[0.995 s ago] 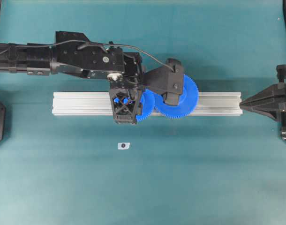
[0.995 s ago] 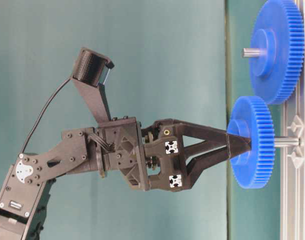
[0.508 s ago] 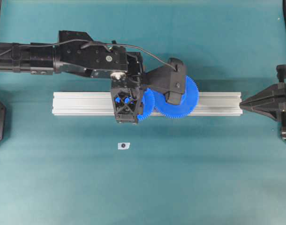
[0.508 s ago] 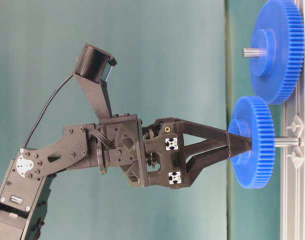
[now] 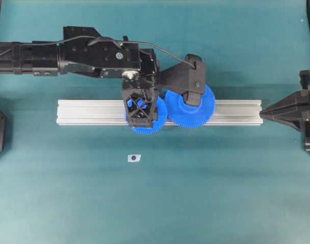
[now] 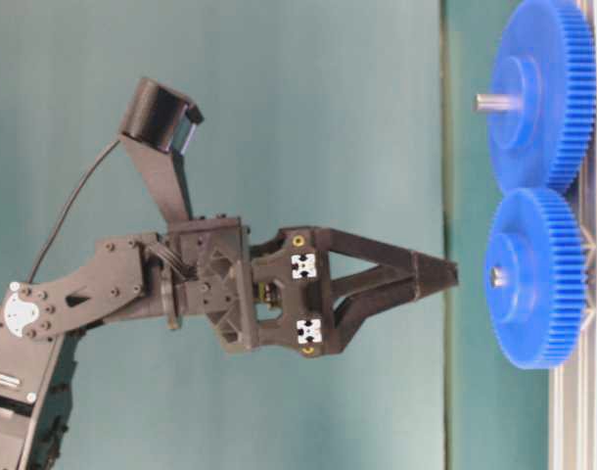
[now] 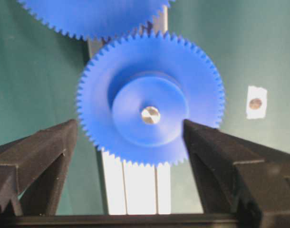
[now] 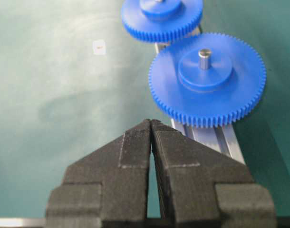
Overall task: Find the location of the shaft and insert the small gear.
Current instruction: 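Push the small blue gear onto the shaft and open the left gripper, then withdraw the open left gripper back from the seated gear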
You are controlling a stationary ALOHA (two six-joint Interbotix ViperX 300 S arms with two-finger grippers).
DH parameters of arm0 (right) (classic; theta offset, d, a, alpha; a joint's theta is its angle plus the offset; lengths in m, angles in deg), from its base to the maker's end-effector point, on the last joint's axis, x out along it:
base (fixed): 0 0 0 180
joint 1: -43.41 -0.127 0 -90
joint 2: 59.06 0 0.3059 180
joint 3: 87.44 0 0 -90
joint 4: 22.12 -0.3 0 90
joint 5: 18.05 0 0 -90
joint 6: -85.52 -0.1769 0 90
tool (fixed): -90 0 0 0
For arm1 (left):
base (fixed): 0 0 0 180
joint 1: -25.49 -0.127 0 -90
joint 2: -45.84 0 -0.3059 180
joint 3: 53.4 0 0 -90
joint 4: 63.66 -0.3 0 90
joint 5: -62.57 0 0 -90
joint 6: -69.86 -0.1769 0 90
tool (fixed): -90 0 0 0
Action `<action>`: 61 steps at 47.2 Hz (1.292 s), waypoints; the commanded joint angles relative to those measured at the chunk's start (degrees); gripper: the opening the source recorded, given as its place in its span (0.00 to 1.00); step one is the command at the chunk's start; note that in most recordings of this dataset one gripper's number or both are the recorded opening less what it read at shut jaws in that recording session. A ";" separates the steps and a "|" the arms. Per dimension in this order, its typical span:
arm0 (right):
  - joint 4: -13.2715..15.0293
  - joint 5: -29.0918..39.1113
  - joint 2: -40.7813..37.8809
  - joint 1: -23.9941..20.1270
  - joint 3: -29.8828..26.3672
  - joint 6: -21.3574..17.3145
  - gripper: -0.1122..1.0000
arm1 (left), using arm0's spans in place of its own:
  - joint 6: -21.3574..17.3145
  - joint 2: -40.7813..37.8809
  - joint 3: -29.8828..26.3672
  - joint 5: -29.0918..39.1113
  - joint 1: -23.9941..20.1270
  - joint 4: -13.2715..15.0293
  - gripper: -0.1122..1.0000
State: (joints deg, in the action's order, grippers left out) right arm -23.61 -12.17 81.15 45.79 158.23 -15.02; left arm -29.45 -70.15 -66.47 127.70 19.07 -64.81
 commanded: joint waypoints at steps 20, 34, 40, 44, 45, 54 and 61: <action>-0.09 -0.35 -0.35 0.09 -0.79 -0.62 0.15 | 1.14 1.41 -1.49 1.67 0.88 -0.18 0.87; 0.00 -0.35 -0.35 0.09 -0.79 -0.62 0.15 | 1.58 1.41 -1.49 1.58 1.23 -0.18 0.87; 0.00 -0.35 -0.35 0.09 -0.79 -0.62 0.15 | 1.67 1.41 -1.49 1.32 1.41 -0.18 0.87; -0.09 -0.35 -0.35 0.09 -0.79 -0.62 0.15 | 1.76 1.41 -1.49 0.88 1.41 -0.18 0.87; -0.09 -0.35 -0.35 0.00 -0.79 -0.62 0.15 | 1.76 1.41 -1.49 0.79 1.41 -0.18 0.87; -0.09 -0.35 -0.35 0.00 -0.70 -0.62 0.15 | 1.58 1.67 -1.49 0.79 1.58 -0.18 0.87; 0.00 -0.44 -0.35 0.00 -0.70 -0.62 0.15 | 1.58 2.37 -1.49 1.32 2.11 -0.18 0.87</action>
State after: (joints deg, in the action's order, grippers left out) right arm -23.61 -12.17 81.15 45.70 158.14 -15.02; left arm -27.78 -70.15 -66.47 128.84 20.65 -64.81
